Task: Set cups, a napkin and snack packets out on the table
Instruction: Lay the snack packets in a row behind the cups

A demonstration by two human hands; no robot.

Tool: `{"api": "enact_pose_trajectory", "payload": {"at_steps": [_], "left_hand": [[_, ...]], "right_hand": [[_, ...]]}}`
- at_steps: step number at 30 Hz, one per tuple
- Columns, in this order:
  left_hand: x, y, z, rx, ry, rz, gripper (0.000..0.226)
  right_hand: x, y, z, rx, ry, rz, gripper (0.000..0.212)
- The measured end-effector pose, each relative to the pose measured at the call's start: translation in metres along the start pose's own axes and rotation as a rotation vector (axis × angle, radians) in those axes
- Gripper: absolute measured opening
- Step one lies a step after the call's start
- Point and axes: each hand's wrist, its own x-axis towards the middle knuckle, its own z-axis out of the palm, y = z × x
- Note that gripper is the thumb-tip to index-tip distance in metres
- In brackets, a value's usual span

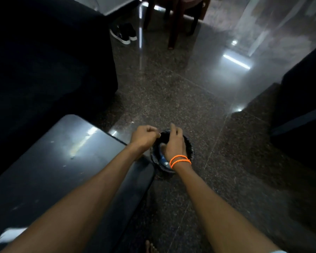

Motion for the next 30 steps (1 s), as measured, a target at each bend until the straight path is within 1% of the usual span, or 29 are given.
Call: {"api": "enact_pose_trajectory", "payload": {"at_steps": [1, 2, 4, 6, 7, 10, 12, 17, 20, 23, 26, 28, 30], "left_hand": [[-0.011, 0.002, -0.015, -0.067, 0.050, 0.000, 0.006], [-0.022, 0.004, -0.032, -0.124, 0.100, 0.003, 0.009], [-0.046, 0.002, -0.070, -0.224, 0.206, 0.002, 0.020], [-0.077, -0.008, -0.116, -0.314, 0.298, 0.007, 0.018], [-0.094, -0.016, -0.140, -0.351, 0.336, 0.012, 0.016], [-0.140, -0.055, -0.210, -0.421, 0.444, 0.059, 0.021], [-0.169, -0.090, -0.257, -0.430, 0.532, 0.092, 0.023], [-0.256, -0.191, -0.357, -0.534, 0.788, 0.073, 0.022], [-0.308, -0.254, -0.395, -0.600, 0.964, -0.009, 0.024], [-0.355, -0.310, -0.420, -0.657, 1.107, -0.100, 0.020], [-0.397, -0.362, -0.435, -0.619, 1.260, -0.223, 0.018], [-0.419, -0.395, -0.440, -0.590, 1.376, -0.339, 0.017], [-0.434, -0.424, -0.435, -0.614, 1.441, -0.501, 0.019]], "right_hand": [[-0.004, -0.023, -0.006, 0.036, 0.020, -0.042, 0.086], [-0.010, -0.046, -0.011, 0.071, 0.039, -0.088, 0.085], [-0.027, -0.097, -0.015, 0.139, 0.066, -0.184, 0.083], [-0.054, -0.149, -0.012, 0.209, 0.061, -0.273, 0.080], [-0.071, -0.176, -0.007, 0.245, 0.060, -0.314, 0.077], [-0.129, -0.246, 0.024, 0.342, 0.084, -0.459, 0.065], [-0.175, -0.289, 0.054, 0.389, 0.054, -0.559, 0.058], [-0.292, -0.373, 0.144, 0.410, -0.122, -0.769, 0.048], [-0.360, -0.408, 0.191, 0.389, -0.270, -0.878, 0.049], [-0.421, -0.430, 0.228, 0.345, -0.438, -0.970, 0.052], [-0.466, -0.441, 0.260, 0.262, -0.599, -1.023, 0.045], [-0.490, -0.443, 0.279, 0.148, -0.679, -1.031, 0.030], [-0.509, -0.441, 0.294, 0.024, -0.703, -1.030, 0.018]]}}
